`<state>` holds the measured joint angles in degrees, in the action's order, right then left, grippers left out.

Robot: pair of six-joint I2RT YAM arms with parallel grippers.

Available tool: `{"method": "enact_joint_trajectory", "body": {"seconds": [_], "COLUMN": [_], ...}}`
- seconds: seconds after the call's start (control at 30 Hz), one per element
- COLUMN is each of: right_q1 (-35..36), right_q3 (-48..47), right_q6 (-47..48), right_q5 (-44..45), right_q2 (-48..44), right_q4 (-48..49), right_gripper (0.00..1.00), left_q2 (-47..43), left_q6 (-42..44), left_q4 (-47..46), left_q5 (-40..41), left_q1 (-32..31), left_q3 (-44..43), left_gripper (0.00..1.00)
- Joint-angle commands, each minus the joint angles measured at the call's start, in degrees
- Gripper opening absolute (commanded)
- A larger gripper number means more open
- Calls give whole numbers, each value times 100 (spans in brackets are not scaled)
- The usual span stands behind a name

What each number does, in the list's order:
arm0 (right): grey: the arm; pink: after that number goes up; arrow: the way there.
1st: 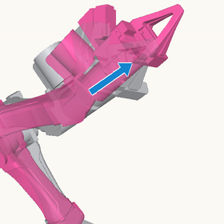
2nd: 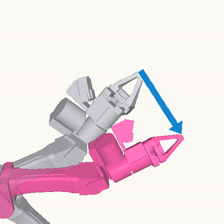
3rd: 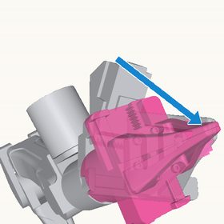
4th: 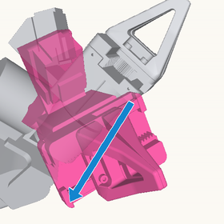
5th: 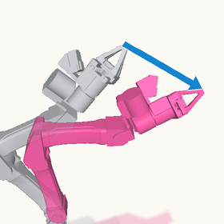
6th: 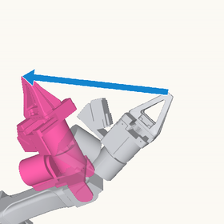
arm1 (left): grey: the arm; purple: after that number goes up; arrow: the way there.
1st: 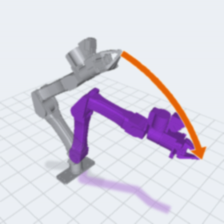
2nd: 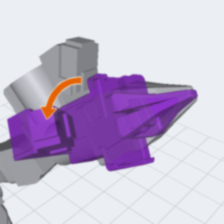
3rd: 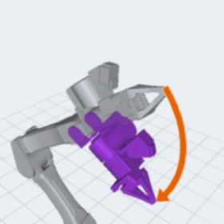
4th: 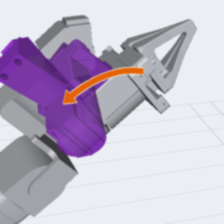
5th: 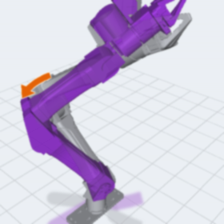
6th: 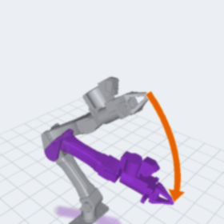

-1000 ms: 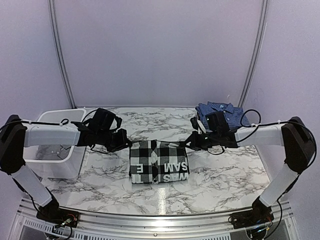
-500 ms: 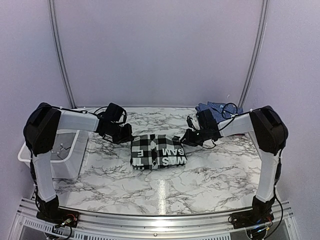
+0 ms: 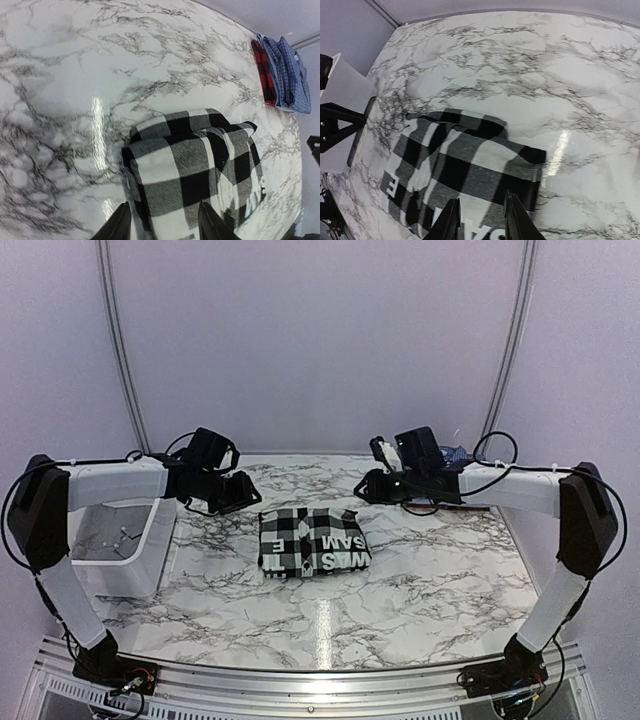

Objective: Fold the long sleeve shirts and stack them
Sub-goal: Smooth out the square-folded shirt at the center of the board.

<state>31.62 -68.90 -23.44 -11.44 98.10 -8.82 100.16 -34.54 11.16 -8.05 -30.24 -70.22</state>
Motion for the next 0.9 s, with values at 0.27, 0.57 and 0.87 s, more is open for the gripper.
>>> {"method": "enact_joint_trajectory", "body": {"seconds": [0.27,0.57,0.87], "right_q1": [864,449,322], "right_q3": [-1167,-2108,-1964], "right_q6": [176,-46,-6], "right_q5": [-519,-373,54], "right_q2": [1629,3249,2522], "right_q4": [662,380,130], "right_gripper": [16,12,34], "left_q2": [96,786,778], "left_q6": [-557,-487,-461], "left_q4": [-242,-342,-334], "left_q5": [-114,-67,39], "left_q1": [-1166,-1181,-1184], "left_q3": [524,515,611], "left_gripper": [11,8,7]}}
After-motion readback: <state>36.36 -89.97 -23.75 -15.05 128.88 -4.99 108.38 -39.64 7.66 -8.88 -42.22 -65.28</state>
